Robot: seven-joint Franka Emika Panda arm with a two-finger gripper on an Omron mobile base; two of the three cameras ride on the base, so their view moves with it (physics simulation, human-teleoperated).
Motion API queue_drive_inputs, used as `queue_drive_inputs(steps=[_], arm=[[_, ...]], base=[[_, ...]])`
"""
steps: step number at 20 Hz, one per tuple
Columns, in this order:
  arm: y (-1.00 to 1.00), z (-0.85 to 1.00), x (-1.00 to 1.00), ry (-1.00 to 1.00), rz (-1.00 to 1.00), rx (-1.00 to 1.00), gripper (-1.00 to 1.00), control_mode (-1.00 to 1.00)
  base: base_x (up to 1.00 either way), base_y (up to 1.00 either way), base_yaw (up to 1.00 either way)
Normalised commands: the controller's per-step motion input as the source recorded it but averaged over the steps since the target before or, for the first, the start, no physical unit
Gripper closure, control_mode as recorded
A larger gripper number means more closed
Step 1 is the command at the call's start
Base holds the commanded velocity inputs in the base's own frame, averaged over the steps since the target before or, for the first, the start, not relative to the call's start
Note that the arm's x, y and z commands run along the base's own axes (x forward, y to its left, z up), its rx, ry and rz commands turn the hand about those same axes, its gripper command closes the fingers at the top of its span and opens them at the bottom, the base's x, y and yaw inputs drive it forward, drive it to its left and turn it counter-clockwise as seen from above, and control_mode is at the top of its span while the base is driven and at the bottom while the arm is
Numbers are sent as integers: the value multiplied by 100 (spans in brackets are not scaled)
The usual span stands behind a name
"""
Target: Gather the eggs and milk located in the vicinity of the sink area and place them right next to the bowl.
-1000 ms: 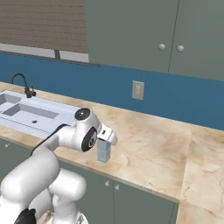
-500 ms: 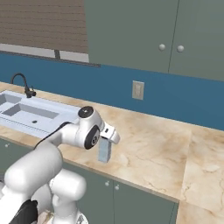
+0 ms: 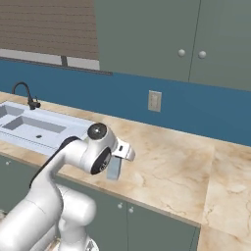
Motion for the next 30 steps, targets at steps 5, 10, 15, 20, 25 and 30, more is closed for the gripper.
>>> queue_drive_inputs(steps=[5,10,15,20,25,30], arm=[[46,81,-54,-28,34,0,100,-100],[25,100,-49,-25,34,0,100,-100],[19,73,-39,-11,14,-1,100,-100],[49,1,-16,0,-12,-11,100,-100],[28,0,-6,0,-15,-9,100,-100],[0,0,0,0,-5,0,100,-100]], base=[[0,0,0],[0,0,0],[0,0,0],[0,0,0],[0,0,0],[0,0,0]])
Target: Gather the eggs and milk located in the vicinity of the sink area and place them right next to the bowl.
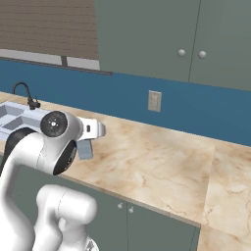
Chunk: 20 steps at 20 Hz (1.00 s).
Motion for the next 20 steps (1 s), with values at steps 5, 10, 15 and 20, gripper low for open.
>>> queue_drive_inputs(steps=[5,10,15,20], arm=[[0,0,0,0,0,0,100,100],[0,0,0,0,0,0,100,100],[0,0,0,0,0,0,100,100],[0,0,0,0,0,0,100,100]], base=[[-9,10,-6],[-16,45,-12],[-7,66,-10],[-15,72,-10]])
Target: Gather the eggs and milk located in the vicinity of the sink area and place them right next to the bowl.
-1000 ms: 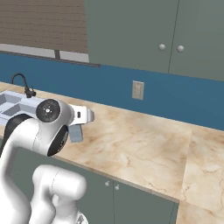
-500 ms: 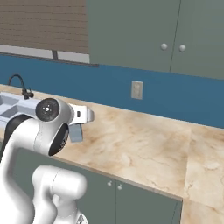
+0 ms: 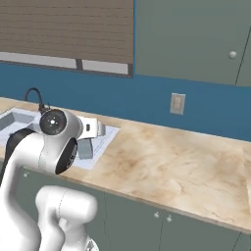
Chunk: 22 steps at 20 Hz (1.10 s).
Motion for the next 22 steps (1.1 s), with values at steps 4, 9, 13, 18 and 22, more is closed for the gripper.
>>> queue_drive_inputs(steps=[4,9,13,18,22], arm=[[0,0,0,0,0,0,100,100],[0,0,0,0,0,0,100,100],[0,0,0,0,0,0,100,100],[0,0,0,0,0,0,100,100],[0,0,0,0,0,0,100,100]], base=[[-16,76,-10],[-13,79,-11],[-11,83,-11],[-8,81,-10],[-3,79,-9]])
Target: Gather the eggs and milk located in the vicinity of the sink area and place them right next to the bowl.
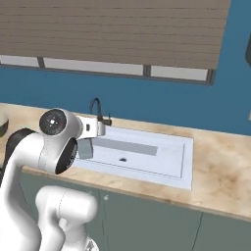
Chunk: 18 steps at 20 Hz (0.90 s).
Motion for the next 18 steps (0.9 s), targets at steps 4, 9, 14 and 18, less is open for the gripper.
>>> queue_drive_inputs(steps=[4,9,14,18], arm=[[0,0,0,0,0,0,100,100],[0,0,0,0,0,0,100,100],[0,0,0,0,0,0,100,100],[0,0,0,0,0,0,100,100]], base=[[0,77,-5],[0,76,-3],[0,73,-3],[0,72,-4]])
